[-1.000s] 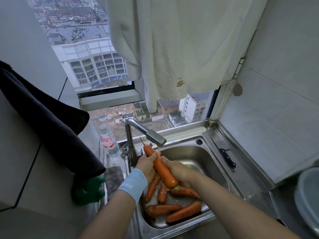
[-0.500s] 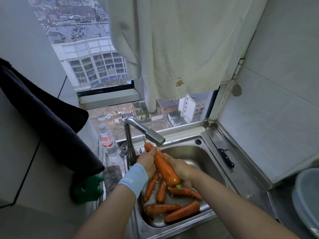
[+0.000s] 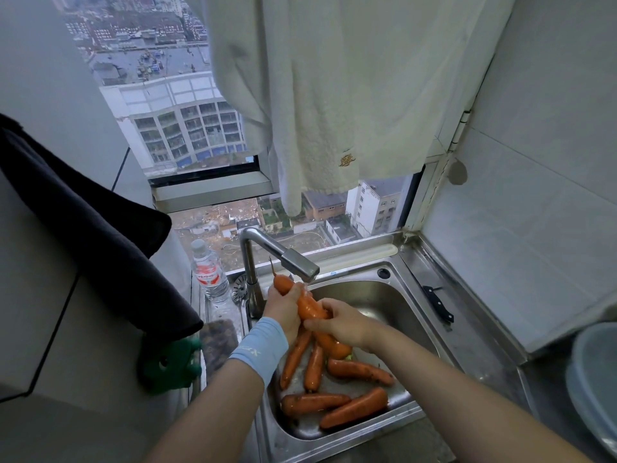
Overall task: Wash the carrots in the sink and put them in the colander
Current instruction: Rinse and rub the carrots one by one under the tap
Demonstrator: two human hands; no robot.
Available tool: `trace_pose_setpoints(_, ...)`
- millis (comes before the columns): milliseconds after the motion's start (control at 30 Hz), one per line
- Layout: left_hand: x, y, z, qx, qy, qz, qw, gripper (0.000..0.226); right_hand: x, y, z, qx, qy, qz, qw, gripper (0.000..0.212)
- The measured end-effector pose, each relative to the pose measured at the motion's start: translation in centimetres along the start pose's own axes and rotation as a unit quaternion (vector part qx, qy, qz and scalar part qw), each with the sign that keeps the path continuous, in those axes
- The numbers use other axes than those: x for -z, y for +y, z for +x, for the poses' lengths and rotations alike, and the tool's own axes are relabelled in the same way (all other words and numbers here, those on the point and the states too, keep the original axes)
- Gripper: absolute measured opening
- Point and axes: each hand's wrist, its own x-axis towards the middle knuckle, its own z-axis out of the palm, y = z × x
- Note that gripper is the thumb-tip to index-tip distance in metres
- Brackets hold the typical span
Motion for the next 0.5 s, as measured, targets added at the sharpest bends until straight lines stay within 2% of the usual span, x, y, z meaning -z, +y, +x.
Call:
trace_pose_setpoints(133, -0.1, 1.2, -0.1, 0.003, 0.06, -0.009, 0.998, 0.046, -0.9, 0.1, 0.3, 0.027, 0.028, 0.013, 0.999, 0.039)
trace_pose_setpoints(200, 0.0, 1.9, -0.4, 0.022, 0.031, -0.071, 0.997, 0.045, -0.9, -0.1, 0.3, 0.027, 0.041, -0.006, 0.999, 0.045)
trace_pose_setpoints(267, -0.1, 2.4, -1.7, 0.034, -0.006, -0.108, 0.994, 0.033, -0.3, 0.0, 0.3, 0.015, 0.045, -0.02, 0.999, 0.055)
trace_pose_setpoints(333, 0.0, 2.2, -2.4, 0.021, -0.044, -0.09, 0.995, 0.028, 0.4, 0.3, 0.4, -0.026, 0.038, 0.014, 0.999, 0.064)
trace_pose_setpoints(400, -0.1, 1.9, -2.8, 0.006, -0.072, -0.082, 0.994, 0.029, 0.9, 0.4, 0.3, -0.056, 0.04, 0.015, 0.997, 0.064)
trace_pose_setpoints(500, -0.8, 1.4, -3.1, -0.001, -0.05, -0.048, 0.998, 0.024, 1.2, 0.1, 0.4, -0.056, 0.042, -0.041, 0.997, 0.065)
